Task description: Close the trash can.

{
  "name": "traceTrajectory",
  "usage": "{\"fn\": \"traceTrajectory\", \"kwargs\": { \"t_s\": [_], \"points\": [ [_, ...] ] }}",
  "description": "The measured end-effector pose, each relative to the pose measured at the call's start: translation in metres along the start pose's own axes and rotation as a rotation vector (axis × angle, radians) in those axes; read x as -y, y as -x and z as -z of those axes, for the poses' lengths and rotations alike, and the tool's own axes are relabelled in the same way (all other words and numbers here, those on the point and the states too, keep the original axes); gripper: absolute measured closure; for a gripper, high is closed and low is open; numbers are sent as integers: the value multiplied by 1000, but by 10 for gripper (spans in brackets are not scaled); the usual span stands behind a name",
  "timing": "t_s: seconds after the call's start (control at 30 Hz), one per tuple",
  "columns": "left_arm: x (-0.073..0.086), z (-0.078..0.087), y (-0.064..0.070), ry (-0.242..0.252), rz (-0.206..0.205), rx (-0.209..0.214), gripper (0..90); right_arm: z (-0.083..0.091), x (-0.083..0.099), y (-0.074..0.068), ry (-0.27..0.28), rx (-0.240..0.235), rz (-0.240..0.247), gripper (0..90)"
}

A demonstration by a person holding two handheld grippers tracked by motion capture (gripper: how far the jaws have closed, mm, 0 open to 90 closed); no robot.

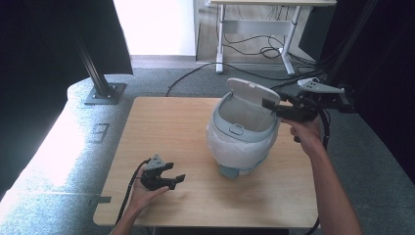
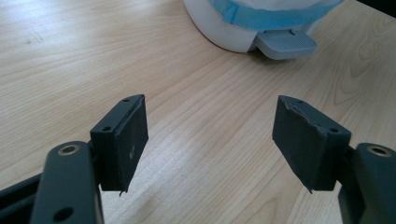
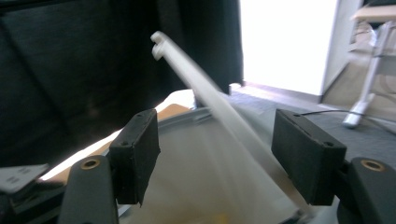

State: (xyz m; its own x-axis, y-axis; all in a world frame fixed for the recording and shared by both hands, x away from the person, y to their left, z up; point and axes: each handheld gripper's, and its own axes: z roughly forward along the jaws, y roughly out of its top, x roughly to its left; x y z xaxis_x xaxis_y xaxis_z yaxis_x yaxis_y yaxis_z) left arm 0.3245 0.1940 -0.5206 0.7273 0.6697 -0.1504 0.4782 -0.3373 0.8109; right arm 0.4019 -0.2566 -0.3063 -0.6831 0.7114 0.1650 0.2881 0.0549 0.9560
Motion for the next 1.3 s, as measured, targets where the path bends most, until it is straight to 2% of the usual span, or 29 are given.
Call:
{"fn": "traceTrajectory", "kwargs": {
  "t_s": [0.17, 0.33, 0.43, 0.5, 0.53, 0.63, 0.67, 0.77, 0.8, 0.83, 1.13, 1.3],
  "points": [
    [0, -2, 3, -8, -8, 4, 263, 0, 18, -14, -31, -53, 3, 261],
    [1, -3, 2, -15, -9, 3, 263, -3, 29, -19, -57, -83, -12, 255],
    [1, -3, 2, -13, -6, 0, 263, -8, 33, -18, -60, -65, -33, 255],
    [1, -2, 1, -11, -5, 0, 263, -11, 33, -18, -63, -33, -27, 256],
    [1, -2, 1, -11, -5, 0, 263, -11, 33, -18, -63, -33, -27, 256],
    [1, -2, 1, -12, -7, 0, 263, -17, 32, -20, -78, 19, -11, 255],
    [1, -2, 1, -14, -7, -1, 263, -21, 31, -25, -87, 52, 8, 255],
    [1, -1, 0, -13, -5, -2, 263, -26, 31, -30, -107, 77, 38, 256],
    [1, -1, -1, -14, -4, -2, 263, -28, 31, -33, -120, 94, 60, 257],
    [1, 0, -1, -13, -3, -3, 264, -33, 34, -39, -129, 133, 110, 259],
    [1, 0, -1, -17, -3, -4, 267, -34, 35, -41, -124, 148, 103, 262],
    [2, 0, -1, -19, -3, -3, 268, -33, 36, -45, -126, 183, 98, 264]
  ]
}}
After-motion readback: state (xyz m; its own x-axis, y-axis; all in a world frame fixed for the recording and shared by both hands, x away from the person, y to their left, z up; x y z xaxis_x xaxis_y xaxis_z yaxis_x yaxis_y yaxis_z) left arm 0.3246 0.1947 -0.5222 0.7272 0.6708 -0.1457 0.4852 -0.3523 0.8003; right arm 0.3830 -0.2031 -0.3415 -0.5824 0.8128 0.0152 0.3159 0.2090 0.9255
